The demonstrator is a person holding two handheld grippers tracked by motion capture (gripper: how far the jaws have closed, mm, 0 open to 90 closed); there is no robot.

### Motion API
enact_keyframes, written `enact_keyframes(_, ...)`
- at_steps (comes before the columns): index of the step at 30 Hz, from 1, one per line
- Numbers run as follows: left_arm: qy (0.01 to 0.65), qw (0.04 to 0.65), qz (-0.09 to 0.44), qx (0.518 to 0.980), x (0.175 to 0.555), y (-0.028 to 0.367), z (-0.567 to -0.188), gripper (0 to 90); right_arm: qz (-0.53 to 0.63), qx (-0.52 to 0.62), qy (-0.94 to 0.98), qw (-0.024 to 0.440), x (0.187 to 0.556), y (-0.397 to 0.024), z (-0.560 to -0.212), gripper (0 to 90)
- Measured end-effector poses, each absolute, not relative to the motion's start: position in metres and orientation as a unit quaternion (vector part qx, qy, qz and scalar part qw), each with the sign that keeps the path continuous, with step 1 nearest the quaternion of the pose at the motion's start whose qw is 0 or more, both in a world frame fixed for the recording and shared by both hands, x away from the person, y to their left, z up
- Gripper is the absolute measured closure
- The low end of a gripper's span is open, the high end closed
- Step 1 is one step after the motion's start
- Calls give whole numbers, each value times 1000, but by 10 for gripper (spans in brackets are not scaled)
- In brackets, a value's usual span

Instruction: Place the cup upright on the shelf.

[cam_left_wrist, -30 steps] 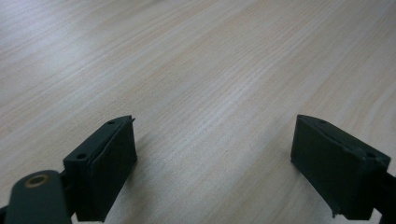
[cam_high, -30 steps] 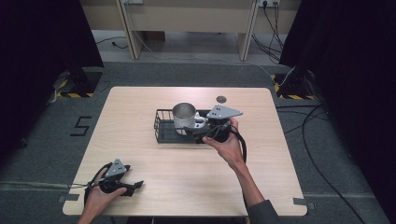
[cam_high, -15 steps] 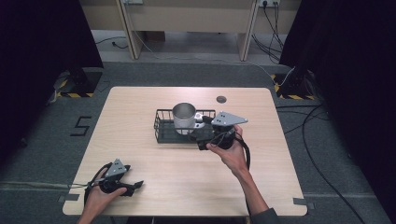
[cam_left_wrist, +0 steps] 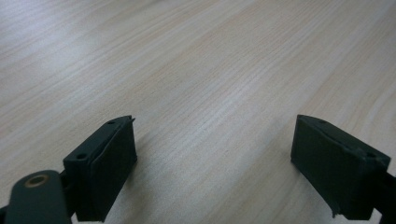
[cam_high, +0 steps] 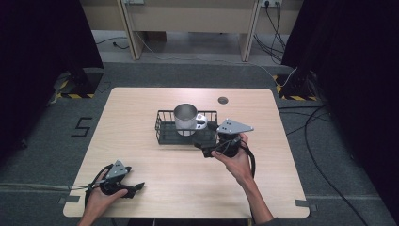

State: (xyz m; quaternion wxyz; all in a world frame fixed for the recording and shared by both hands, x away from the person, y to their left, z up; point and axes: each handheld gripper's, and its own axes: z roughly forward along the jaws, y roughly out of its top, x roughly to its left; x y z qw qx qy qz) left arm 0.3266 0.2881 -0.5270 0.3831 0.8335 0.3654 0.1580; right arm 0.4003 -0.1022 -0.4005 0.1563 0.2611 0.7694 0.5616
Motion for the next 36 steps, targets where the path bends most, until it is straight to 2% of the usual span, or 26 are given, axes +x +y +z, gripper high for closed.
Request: enact_keyframes(36, 365, 382, 157, 834, 327, 288, -527, 132, 537, 290, 774, 169, 372, -121, -441, 161)
